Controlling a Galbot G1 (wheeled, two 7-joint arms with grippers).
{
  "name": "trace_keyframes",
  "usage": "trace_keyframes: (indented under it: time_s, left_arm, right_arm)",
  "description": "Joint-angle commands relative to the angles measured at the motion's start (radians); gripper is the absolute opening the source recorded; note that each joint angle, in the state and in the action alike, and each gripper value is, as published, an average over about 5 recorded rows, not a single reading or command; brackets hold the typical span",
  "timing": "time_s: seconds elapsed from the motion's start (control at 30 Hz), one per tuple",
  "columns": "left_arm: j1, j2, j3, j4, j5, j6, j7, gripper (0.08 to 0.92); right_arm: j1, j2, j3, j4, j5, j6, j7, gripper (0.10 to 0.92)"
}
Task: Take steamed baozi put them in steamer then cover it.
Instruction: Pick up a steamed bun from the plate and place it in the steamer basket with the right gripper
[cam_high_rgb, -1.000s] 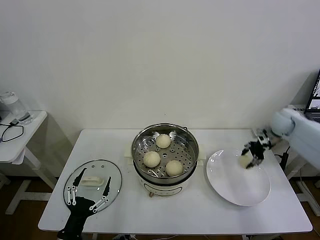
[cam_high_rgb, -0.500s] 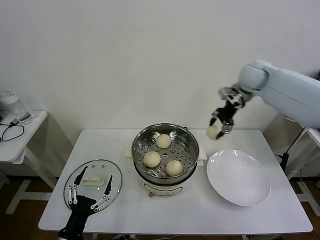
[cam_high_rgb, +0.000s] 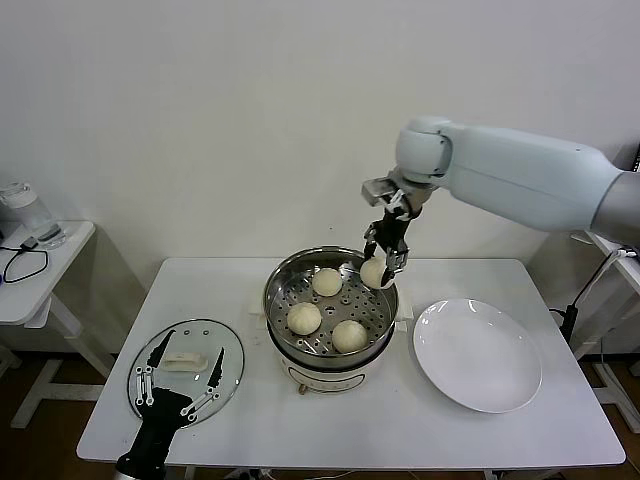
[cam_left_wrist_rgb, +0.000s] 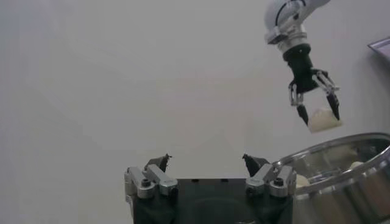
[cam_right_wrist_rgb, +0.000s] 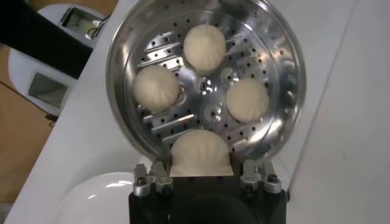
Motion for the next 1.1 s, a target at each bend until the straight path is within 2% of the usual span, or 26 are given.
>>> trace_keyframes:
  time_s: [0.03, 0.83, 0.97, 1.1]
  left_arm:
    - [0.002, 0.0, -0.004, 0.003, 0.0, -0.003, -0.001, 0.823]
    - [0.007, -0.004, -0.012, 0.006, -0.005, -0.009, -0.001, 0.823]
    - [0.007, -0.005, -0.014, 0.007, -0.004, -0.008, -0.001, 0.823]
    - [0.011, -0.005, -0.015, 0.002, -0.004, -0.001, -0.001, 0.823]
  right_arm:
    - [-0.056, 0.084, -0.043, -0.018, -0.025, -0.012, 0.028, 0.654]
    - [-0.128, 0.09, -0.037, -0.063, -0.099, -0.002, 0.064, 0.66]
    - [-0.134, 0.086, -0.026, -0.061, -0.102, -0.003, 0.072, 0.694]
    - [-0.133, 0.078, -0.013, -0.052, -0.11, -0.002, 0.076, 0.779]
